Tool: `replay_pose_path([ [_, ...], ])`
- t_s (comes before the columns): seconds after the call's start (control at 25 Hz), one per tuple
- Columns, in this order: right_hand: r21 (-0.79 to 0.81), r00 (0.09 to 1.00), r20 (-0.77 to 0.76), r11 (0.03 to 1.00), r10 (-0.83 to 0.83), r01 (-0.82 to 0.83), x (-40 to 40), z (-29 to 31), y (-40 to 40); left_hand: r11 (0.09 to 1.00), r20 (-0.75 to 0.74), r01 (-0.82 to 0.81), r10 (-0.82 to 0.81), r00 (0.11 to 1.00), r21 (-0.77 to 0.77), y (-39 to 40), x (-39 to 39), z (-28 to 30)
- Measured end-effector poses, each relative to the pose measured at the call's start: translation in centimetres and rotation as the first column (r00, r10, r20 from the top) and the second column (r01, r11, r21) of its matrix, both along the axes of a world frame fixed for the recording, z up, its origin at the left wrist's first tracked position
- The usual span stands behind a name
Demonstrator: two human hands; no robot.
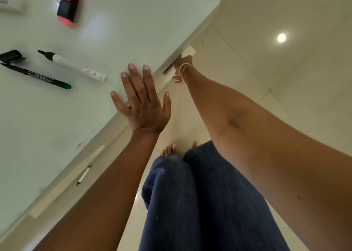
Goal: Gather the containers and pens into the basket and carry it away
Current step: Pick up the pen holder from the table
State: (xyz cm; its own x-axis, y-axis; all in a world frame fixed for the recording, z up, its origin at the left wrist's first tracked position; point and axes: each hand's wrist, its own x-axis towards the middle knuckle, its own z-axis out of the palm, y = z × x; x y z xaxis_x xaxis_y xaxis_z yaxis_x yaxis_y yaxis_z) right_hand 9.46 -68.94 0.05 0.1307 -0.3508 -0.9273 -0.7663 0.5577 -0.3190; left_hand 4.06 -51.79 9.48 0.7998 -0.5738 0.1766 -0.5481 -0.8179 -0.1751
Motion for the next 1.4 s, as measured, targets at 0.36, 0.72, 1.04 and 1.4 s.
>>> replay_pose_path([
  [0.36,-0.020,0.979,0.021,0.979,-0.201,0.202,0.5,-1.7,1.3,0.999,0.050,-0.021,0.020,0.999,0.026,-0.3,-0.3,-0.1],
  [0.72,-0.129,0.980,-0.062,0.975,-0.191,0.182,-14.9,14.2,6.7,0.991,-0.812,-0.095,0.133,0.569,0.096,0.3,0.2,15.0],
  [1.04,-0.135,0.991,0.042,0.982,-0.125,0.130,-17.8,32.9,10.1,0.848,-0.970,-0.480,0.240,-0.034,0.227,2.2,-3.5,29.4],
  [1.4,-0.104,0.976,0.080,0.972,-0.201,0.209,-8.1,33.8,11.9,0.807,-0.985,-0.581,0.164,0.054,0.102,6.7,2.7,28.8],
])
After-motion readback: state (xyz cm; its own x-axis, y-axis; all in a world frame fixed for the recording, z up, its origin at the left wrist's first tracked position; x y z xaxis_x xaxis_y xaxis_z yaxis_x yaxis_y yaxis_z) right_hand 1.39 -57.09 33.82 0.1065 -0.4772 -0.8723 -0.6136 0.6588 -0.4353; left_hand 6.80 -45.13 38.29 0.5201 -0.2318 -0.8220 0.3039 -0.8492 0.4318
